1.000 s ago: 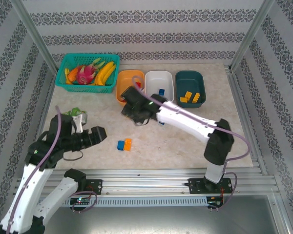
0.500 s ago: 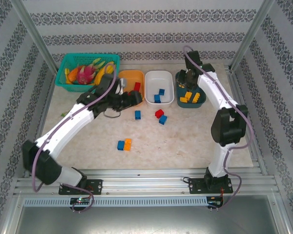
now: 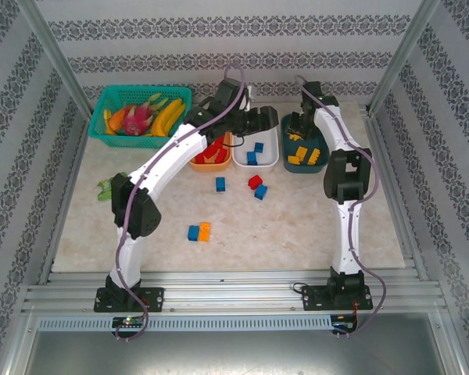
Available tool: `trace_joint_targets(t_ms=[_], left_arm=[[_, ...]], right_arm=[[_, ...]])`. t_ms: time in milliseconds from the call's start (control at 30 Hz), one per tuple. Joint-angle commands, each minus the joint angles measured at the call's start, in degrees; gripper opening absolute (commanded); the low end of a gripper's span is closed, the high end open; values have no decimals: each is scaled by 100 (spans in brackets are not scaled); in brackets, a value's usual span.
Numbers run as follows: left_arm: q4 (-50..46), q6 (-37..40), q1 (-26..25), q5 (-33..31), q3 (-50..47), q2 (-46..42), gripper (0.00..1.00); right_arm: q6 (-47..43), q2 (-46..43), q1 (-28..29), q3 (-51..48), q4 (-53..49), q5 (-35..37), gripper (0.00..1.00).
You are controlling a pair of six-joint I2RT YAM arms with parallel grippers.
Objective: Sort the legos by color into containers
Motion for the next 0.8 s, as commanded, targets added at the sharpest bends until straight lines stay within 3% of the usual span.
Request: trace_joint_targets(t_ms=[0,133,367,467,767], left_arm=[[-446,205,-61,114,568,276,77],[-458,209,-75,96,761,427,77],[-755,330,-87,-3,721,301,77],[-832,344,-87,-112,538,107,77],[-873,332,-87,-535,-577,-980,76]], right_arm=[[-192,347,-116,486,-487,-139,29],[-178,571,-181,615,-572,-212,33],[-170,493,-199,835,-721,-222,54],[-127,146,-154,836,-669,-176,59],[-7,-1542,179,257,-331,259,60]])
